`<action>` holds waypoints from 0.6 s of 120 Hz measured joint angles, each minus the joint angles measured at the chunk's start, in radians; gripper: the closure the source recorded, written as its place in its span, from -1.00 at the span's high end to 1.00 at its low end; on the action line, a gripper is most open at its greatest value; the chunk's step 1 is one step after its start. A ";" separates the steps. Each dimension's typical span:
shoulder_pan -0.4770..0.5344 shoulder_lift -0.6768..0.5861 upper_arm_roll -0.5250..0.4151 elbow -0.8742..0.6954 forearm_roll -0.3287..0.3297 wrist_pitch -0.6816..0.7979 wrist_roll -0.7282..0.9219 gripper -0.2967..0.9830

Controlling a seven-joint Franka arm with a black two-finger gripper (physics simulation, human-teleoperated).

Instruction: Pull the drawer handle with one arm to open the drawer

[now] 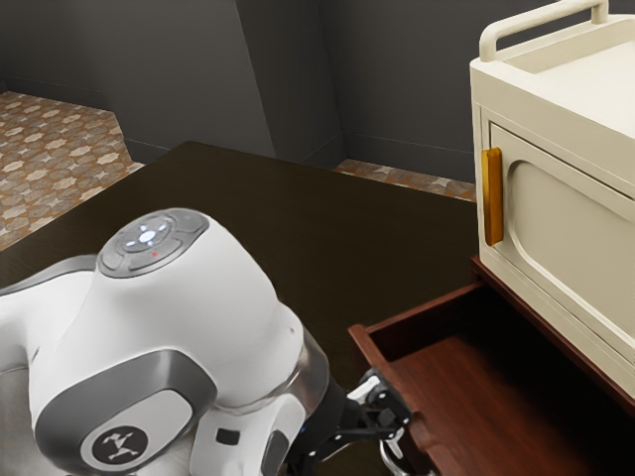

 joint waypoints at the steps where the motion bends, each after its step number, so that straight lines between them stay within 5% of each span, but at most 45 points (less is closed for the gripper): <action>1: 0.000 -0.003 0.000 -0.002 0.000 0.000 0.000 0.38; 30: 0.003 -0.076 0.001 -0.023 -0.002 -0.015 0.004 -0.05; 72: -0.001 -0.179 0.066 0.184 -0.043 -0.118 -0.008 0.42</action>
